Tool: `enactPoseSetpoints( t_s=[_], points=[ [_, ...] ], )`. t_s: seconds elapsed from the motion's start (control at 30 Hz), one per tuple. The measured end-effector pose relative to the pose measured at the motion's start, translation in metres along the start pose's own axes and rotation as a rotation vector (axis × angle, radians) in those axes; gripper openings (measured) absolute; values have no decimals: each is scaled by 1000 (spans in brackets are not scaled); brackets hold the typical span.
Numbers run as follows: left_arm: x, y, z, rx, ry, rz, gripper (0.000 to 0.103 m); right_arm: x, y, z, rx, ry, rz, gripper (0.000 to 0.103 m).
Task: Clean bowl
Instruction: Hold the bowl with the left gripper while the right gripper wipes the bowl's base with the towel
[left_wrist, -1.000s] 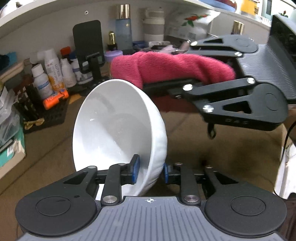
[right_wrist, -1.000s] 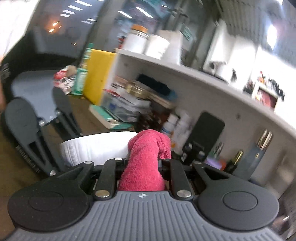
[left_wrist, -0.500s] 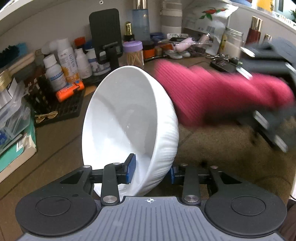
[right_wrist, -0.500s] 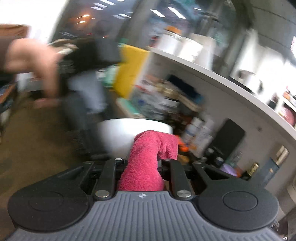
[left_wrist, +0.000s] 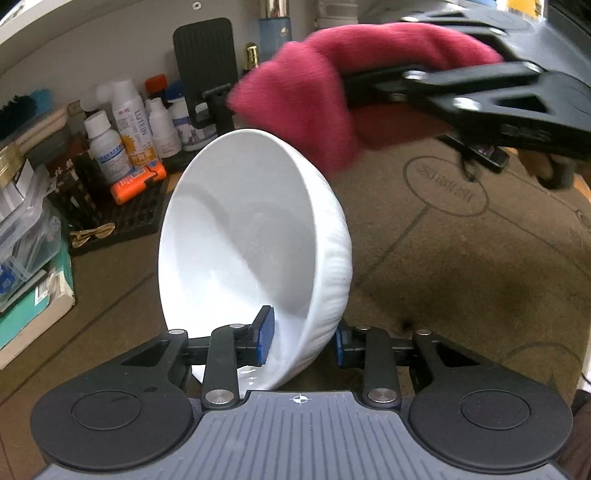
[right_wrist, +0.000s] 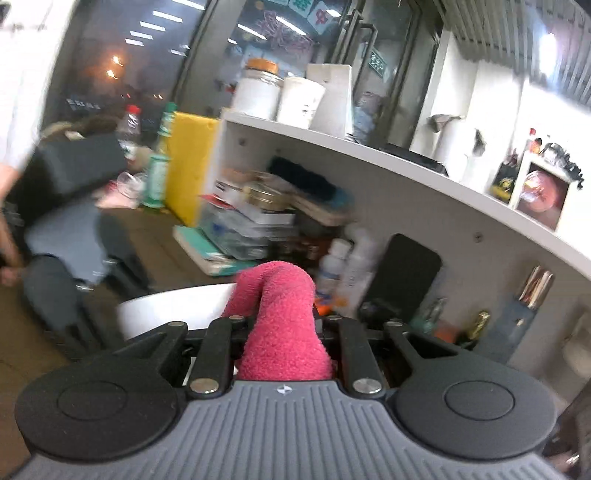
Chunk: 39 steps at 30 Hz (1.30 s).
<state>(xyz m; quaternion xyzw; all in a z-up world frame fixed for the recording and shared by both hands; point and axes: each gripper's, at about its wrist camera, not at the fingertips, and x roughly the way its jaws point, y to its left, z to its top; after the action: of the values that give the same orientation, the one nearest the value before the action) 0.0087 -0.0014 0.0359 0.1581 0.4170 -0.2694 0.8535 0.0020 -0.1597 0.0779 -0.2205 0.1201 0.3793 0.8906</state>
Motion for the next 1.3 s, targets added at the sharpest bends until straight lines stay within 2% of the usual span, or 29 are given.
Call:
enactPoseSetpoints(
  t_s=[0.07, 0.2, 0.33, 0.5, 0.63, 0.7, 0.8, 0.83, 0.87, 0.93, 1.0, 1.1, 1.17, 1.3],
  points=[
    [0, 0, 0, -2, 1, -4, 33, 1, 5, -1, -23, 2, 17, 19],
    [0, 1, 0, -2, 4, -7, 35, -27, 40, -9, -131, -11, 138, 19],
    [0, 1, 1, 5, 10, -2, 35, -46, 53, -18, -105, 5, 290, 19],
    [2, -5, 1, 42, -16, 27, 36, -56, 30, -25, 29, -53, 231, 19],
    [6, -5, 2, 87, -94, 95, 56, -49, -7, -37, 189, -86, 142, 19],
    [11, -2, 3, 98, -102, 124, 59, -42, -16, -41, 227, -82, 116, 19],
    [22, 3, 8, 105, -80, 164, 56, -34, -25, -47, 271, -76, 88, 19],
    [24, 3, 11, 95, -77, 160, 48, -33, -27, -48, 287, -76, 79, 19],
    [25, 3, 13, 86, -70, 146, 26, -31, -30, -50, 301, -77, 71, 19],
    [23, -5, 13, 106, -67, 141, 21, -30, -34, -53, 315, -77, 57, 19],
    [16, -7, 14, 83, -56, 107, 19, -31, -36, -57, 319, -74, 48, 19],
    [0, -10, 11, 38, -49, -22, 18, -35, -35, -58, 296, -73, 58, 19],
    [-8, -18, 4, 20, -43, -85, 19, -43, -26, -55, 237, -72, 78, 19],
    [-22, -46, -11, 53, -24, -120, 20, -52, -4, -47, 89, -32, 66, 19]
  ],
)
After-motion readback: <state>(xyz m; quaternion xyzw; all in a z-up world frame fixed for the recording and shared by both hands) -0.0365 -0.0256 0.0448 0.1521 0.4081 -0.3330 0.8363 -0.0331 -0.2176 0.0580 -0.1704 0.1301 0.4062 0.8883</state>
